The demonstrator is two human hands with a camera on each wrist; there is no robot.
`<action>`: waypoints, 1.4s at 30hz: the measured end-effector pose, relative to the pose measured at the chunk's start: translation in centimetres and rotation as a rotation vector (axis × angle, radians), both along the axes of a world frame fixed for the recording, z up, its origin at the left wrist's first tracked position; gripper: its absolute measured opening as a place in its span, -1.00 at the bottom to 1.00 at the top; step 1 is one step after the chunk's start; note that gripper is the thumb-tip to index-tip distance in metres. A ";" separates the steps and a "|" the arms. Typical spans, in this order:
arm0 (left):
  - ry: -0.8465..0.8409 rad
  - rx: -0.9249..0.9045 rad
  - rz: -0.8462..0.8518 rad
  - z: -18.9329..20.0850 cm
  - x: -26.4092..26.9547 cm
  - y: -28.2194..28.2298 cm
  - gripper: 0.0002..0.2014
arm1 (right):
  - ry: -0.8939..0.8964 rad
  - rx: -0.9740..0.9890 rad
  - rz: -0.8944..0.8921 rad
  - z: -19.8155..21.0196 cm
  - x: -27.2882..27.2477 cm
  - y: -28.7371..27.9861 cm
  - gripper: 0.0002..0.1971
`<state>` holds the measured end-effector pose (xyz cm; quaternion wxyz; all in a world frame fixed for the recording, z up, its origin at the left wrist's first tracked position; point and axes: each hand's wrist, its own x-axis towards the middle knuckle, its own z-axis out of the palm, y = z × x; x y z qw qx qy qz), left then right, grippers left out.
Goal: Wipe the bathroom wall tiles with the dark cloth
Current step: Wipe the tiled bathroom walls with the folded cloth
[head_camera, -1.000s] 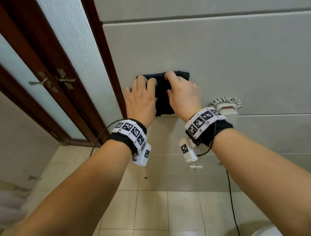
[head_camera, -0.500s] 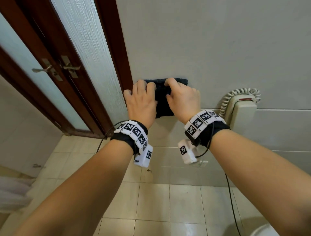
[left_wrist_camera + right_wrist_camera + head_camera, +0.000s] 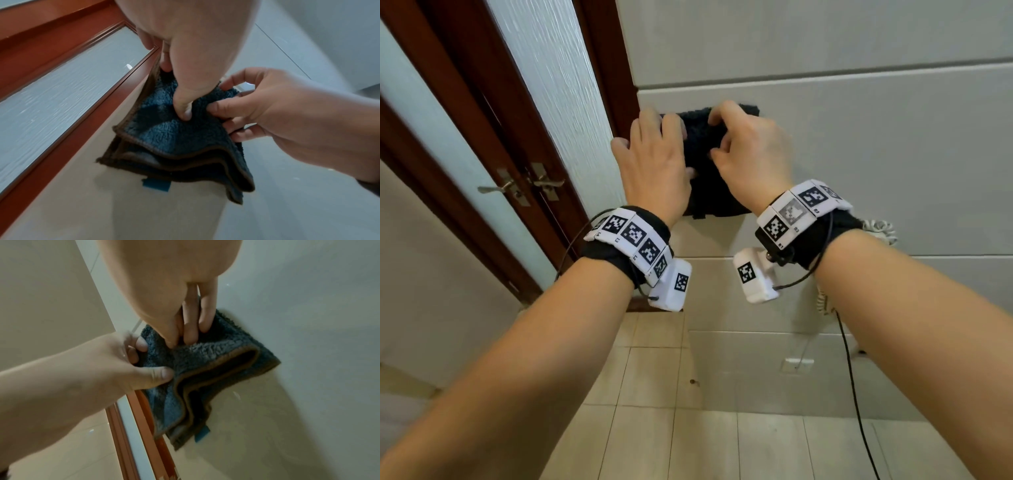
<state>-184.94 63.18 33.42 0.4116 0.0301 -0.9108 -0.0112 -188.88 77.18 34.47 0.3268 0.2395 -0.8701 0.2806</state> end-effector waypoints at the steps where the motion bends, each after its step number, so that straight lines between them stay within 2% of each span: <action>1: 0.002 0.000 0.005 0.1 0.0 0.0 -0.50 | 0.012 0.006 0.002 0.0 0.0 0.1 -0.67; 6: 0.013 -0.014 0.014 -1.7 0.0 0.7 -0.47 | -0.017 0.043 -0.015 -3.2 0.2 0.5 -0.59; 13: -0.091 -0.080 0.019 -8.2 0.0 2.6 -0.49 | -0.096 0.093 -0.025 -10.2 0.8 2.5 -0.61; 19: -0.125 -0.106 0.038 -10.3 0.0 3.9 -0.49 | -0.208 0.130 -0.038 -11.7 1.4 3.9 -0.57; 23: -0.113 -0.126 0.031 -9.7 -0.1 4.9 -0.54 | -0.232 0.095 -0.032 -10.5 1.6 5.0 -0.62; 26: -0.082 -0.137 0.012 -7.8 -0.7 6.9 -0.56 | -0.216 0.020 -0.054 -8.7 1.2 6.9 -0.69; 30: -0.034 -0.114 -0.017 -4.5 -1.5 10.4 -0.51 | -0.164 -0.046 -0.065 -4.7 -0.1 10.3 -0.80; 37: 0.066 -0.097 -0.041 2.4 -2.6 15.2 -0.48 | -0.099 -0.159 -0.072 2.6 -1.1 15.1 -0.81; 42: 0.090 -0.110 -0.032 2.7 -2.9 15.7 -0.45 | -0.096 -0.130 -0.081 4.1 -1.5 15.7 -0.81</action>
